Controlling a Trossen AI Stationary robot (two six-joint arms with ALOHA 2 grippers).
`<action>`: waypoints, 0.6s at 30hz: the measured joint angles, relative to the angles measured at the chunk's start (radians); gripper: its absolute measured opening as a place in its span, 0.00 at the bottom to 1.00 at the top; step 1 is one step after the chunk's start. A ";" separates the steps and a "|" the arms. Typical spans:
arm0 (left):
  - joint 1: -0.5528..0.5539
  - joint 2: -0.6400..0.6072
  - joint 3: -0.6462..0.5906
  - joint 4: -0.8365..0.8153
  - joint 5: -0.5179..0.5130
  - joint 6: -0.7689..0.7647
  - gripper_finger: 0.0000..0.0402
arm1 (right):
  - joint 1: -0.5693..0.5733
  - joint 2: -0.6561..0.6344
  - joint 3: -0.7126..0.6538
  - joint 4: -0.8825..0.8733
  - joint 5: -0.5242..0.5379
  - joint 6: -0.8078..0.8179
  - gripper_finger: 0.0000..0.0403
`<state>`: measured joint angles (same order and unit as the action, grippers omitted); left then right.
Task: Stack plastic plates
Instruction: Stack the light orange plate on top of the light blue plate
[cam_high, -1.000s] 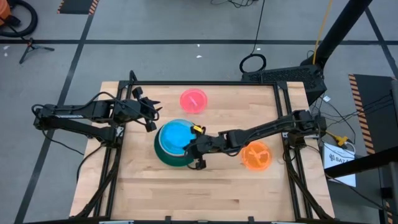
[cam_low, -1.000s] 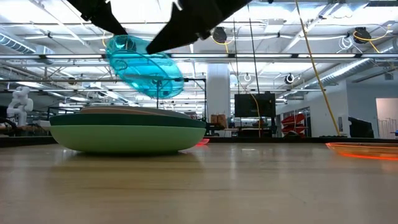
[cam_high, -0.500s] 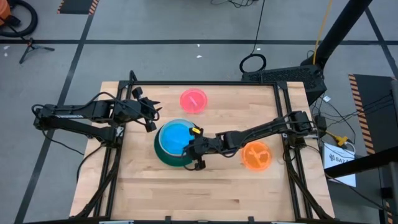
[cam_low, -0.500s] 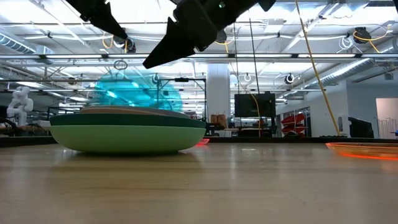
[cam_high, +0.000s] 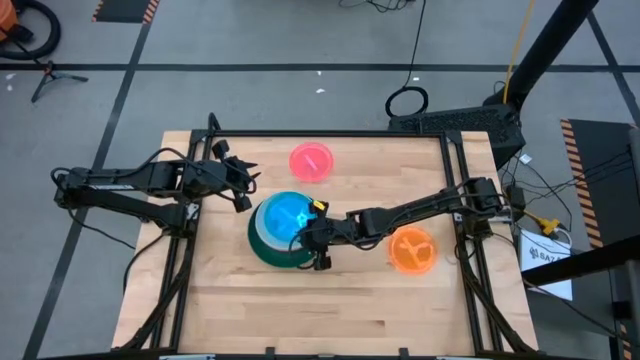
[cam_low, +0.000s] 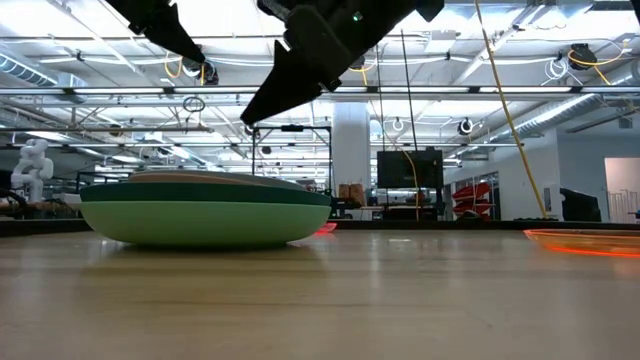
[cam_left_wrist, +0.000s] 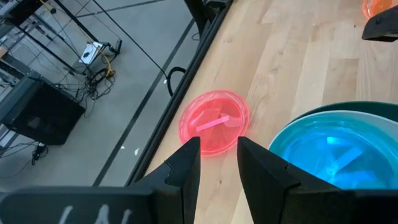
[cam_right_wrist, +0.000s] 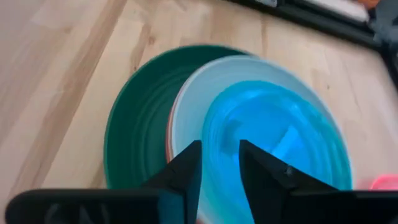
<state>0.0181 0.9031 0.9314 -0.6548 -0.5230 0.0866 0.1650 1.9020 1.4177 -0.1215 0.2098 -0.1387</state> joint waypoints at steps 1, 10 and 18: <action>0.000 0.000 0.000 0.000 0.000 -0.003 0.28 | 0.000 -0.009 0.000 -0.019 -0.001 0.021 0.25; 0.000 0.000 0.000 -0.001 0.000 -0.008 0.28 | 0.000 -0.166 0.000 -0.286 -0.005 0.397 0.25; 0.000 0.000 0.000 0.000 0.001 -0.018 0.28 | 0.005 -0.276 0.000 -0.634 -0.159 0.986 0.25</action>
<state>0.0181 0.9031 0.9314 -0.6548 -0.5224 0.0687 0.1703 1.6257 1.4181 -0.7554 0.0510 0.8476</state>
